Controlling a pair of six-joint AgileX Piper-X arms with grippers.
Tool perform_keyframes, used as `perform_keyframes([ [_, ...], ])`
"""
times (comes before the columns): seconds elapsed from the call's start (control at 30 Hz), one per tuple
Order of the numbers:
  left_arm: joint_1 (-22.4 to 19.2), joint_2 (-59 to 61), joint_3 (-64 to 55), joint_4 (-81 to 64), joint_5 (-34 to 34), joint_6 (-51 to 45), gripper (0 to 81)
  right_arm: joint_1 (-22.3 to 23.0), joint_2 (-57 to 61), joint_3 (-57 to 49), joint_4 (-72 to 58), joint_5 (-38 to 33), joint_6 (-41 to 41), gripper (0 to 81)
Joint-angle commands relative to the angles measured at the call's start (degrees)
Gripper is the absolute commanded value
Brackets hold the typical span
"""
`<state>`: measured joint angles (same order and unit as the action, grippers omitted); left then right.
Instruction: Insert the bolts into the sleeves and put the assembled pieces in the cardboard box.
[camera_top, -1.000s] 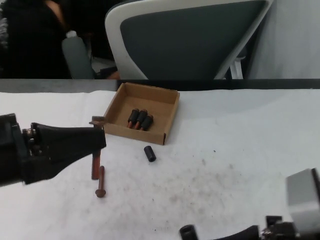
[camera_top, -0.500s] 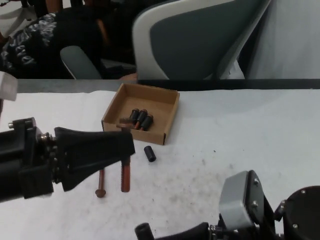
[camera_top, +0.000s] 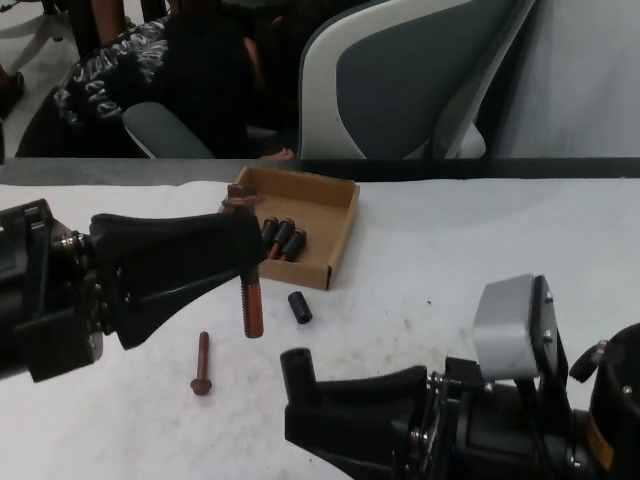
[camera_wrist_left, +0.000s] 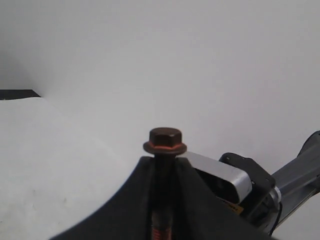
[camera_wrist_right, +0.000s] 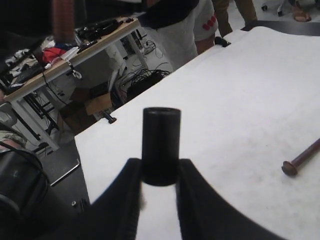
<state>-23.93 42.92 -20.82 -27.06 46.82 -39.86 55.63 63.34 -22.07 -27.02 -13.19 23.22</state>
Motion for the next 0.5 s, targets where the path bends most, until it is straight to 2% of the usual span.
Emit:
perform_keyframes([
  [0.0,-0.18,-0.62,0.01,-2.38,-0.64,0.88,0.8,-0.21,-0.07,-1.7,-1.62,-0.22,-0.36,0.2],
  [0.47,-0.18,-0.62,0.01,-5.32,-1.73,0.88,0.8,-0.21,-0.07,-2.77,-2.44,-3.94,-0.23,0.2],
])
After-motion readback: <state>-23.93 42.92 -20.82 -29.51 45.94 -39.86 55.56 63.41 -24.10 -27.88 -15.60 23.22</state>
